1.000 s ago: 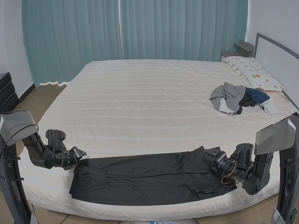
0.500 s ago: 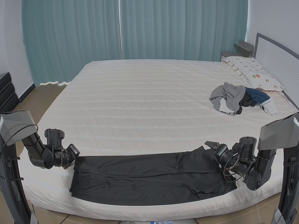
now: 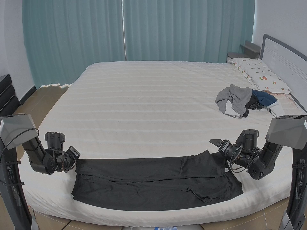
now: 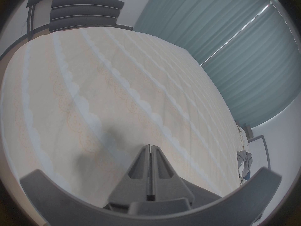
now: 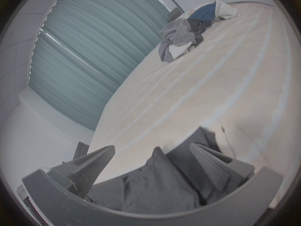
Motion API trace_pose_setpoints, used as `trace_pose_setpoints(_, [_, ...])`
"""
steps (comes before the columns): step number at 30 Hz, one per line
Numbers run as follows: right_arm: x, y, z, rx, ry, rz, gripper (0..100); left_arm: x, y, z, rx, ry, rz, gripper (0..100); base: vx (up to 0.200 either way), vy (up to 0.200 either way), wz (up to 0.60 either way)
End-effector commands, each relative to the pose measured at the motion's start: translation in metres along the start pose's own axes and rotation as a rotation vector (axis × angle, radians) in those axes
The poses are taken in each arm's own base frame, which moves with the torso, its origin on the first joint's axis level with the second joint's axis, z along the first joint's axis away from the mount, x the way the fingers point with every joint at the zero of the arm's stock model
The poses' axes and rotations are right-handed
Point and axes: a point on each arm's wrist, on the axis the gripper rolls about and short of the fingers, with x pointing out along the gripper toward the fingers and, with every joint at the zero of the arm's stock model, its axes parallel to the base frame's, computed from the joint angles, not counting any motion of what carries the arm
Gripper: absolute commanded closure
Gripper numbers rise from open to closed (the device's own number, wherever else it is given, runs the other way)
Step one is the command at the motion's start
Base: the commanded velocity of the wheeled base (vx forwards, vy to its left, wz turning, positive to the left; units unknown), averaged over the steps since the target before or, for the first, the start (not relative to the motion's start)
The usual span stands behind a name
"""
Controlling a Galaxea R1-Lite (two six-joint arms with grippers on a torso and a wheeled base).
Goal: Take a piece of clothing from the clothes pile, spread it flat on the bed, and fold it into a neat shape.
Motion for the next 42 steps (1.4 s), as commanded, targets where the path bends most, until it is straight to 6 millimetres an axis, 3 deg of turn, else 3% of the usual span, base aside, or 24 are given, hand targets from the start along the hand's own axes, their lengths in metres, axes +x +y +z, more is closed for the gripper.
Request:
trace_pose_setpoints(1, [-0.002,-0.006,0.019,-0.006,-0.047,-0.007,0,0.002,0.003,0.0,-0.005,0.001,0.007,100,0.0,0.0,0.0])
trace_pose_setpoints(6, [-0.002,-0.02,0.023,-0.031,-0.044,-0.044,0,0.005,0.005,-0.001,-0.008,0.006,0.015,100,0.0,0.0,0.0])
trace_pose_setpoints(12, [0.011,-0.041,0.005,-0.026,0.015,-0.095,0,0.006,0.007,-0.002,-0.008,0.01,0.02,100,0.0,0.0,0.0])
trace_pose_setpoints(23, [0.037,-0.054,-0.001,-0.026,0.013,-0.097,0,0.006,0.007,-0.002,-0.008,0.01,0.02,100,0.0,0.0,0.0])
trace_pose_setpoints(24, [0.038,-0.055,-0.001,-0.026,0.008,-0.095,100,0.006,0.007,-0.002,-0.008,0.01,0.02,100,0.0,0.0,0.0])
trace_pose_setpoints(42, [0.048,-0.043,0.026,-0.026,-0.107,-0.028,100,0.007,0.007,0.0,-0.009,0.004,0.021,100,0.0,0.0,0.0])
